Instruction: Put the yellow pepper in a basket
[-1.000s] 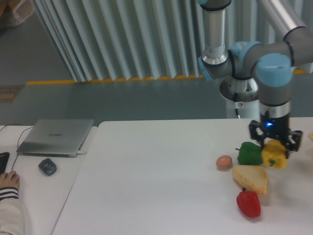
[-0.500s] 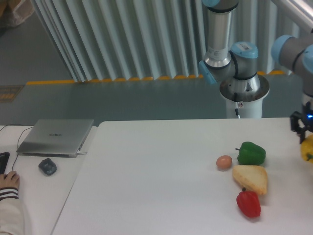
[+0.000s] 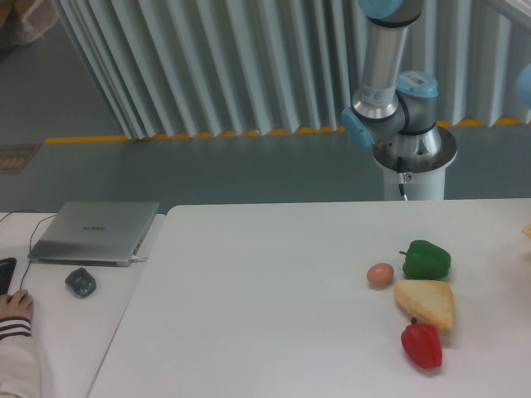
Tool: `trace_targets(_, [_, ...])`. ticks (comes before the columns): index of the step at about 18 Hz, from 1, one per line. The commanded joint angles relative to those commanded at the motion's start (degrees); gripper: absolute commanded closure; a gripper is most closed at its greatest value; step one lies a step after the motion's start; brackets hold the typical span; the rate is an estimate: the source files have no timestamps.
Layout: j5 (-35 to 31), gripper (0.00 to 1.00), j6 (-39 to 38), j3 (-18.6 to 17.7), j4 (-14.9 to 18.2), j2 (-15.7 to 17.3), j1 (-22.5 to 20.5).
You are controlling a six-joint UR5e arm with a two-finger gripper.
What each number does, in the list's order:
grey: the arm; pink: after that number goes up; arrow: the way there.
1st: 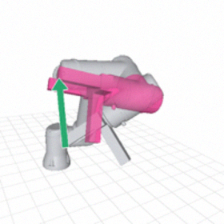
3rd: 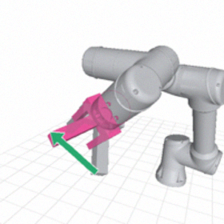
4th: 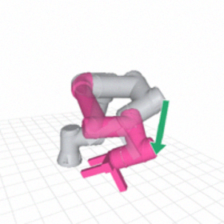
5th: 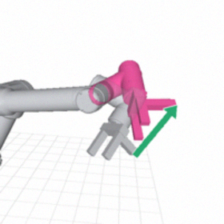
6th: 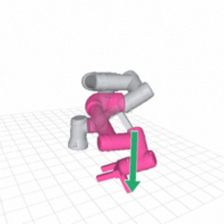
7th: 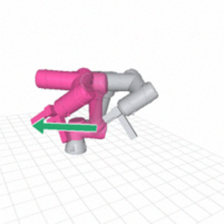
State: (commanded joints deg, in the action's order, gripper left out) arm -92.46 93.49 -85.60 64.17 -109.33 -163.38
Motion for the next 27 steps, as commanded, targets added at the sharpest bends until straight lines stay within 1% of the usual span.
trace_targets(1, [0.26, 0.54, 3.42, -0.17, -1.14, -0.70, -1.66])
trace_targets(2, [0.26, 0.54, 4.76, -0.18, -1.93, -0.97, -2.29])
trace_targets(4, [0.35, 0.54, 5.03, -0.09, -2.38, -1.67, -3.09])
trace_targets(5, [0.35, 0.52, 4.77, 0.00, -2.38, -1.85, -3.00])
trace_targets(6, [0.35, 0.34, 4.86, -0.09, -2.38, -1.85, -2.91])
trace_targets(7, [0.35, 0.06, 4.42, -0.18, -2.38, -1.85, -2.82])
trace_targets(8, [0.27, 0.00, 4.33, -0.35, -2.29, -1.85, -2.56])
trace_targets(14, [0.35, 0.00, 4.24, -0.44, -2.38, -1.68, -2.12])
trace_targets(18, [0.44, 0.00, 4.59, -0.09, -2.20, -1.24, 0.07])
trace_targets(22, [0.52, 0.00, 4.42, -0.17, -2.20, -1.15, 1.04])
trace_targets(25, [0.18, 0.00, 4.24, -0.35, -1.77, -0.45, 4.29])
trace_targets(26, [0.18, 0.00, 4.15, -0.53, -1.33, -0.10, 5.25])
trace_targets(27, [0.26, 0.00, 4.24, -0.53, -0.02, 0.08, 6.31])
